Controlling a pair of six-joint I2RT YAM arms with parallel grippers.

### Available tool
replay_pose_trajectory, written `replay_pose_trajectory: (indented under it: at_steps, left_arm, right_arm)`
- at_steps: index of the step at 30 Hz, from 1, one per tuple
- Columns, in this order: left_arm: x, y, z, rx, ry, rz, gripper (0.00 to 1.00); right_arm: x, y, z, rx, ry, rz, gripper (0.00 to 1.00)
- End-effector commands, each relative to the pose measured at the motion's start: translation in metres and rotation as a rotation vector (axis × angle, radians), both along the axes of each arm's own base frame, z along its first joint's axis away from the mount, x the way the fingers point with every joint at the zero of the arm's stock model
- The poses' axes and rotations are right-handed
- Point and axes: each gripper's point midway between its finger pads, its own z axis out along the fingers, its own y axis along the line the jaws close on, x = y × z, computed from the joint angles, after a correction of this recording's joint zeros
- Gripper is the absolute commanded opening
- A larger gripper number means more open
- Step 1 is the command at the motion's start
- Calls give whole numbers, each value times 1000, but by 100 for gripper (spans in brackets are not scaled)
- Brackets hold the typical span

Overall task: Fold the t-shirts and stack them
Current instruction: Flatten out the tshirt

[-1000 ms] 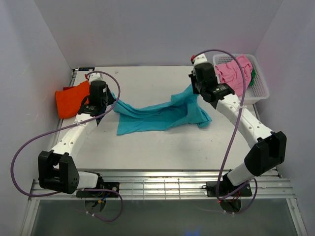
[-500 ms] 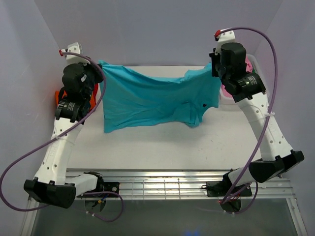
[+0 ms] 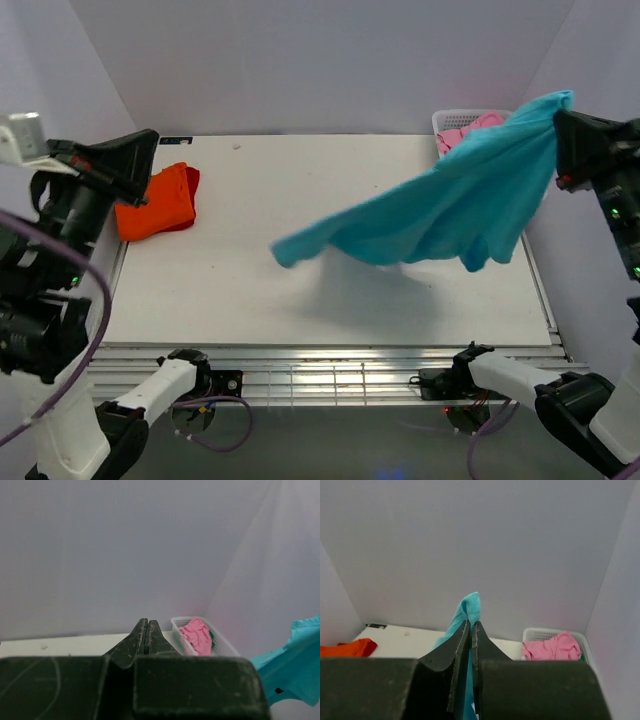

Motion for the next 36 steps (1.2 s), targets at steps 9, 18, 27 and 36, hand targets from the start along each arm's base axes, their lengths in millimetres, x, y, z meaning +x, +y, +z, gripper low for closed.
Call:
replay_pose_trajectory:
  at_steps: [9,18,27,36]
  left_arm:
    - [-94,-21,-16,-40,6,-228,0]
    - [-4,-68,-157,-67,221,-425,0]
    - [33,-66,-188,-44,283,-369,0]
    - [55,-64,-202,-34,319,-331,0]
  right_arm:
    - [-41,10,-24,6,42,148,8]
    - [-6,23,-55,-47,128,133,8]
    - [73,127,-96,-41,204,480,8]
    - [47,197,-1,47,-4,888,8]
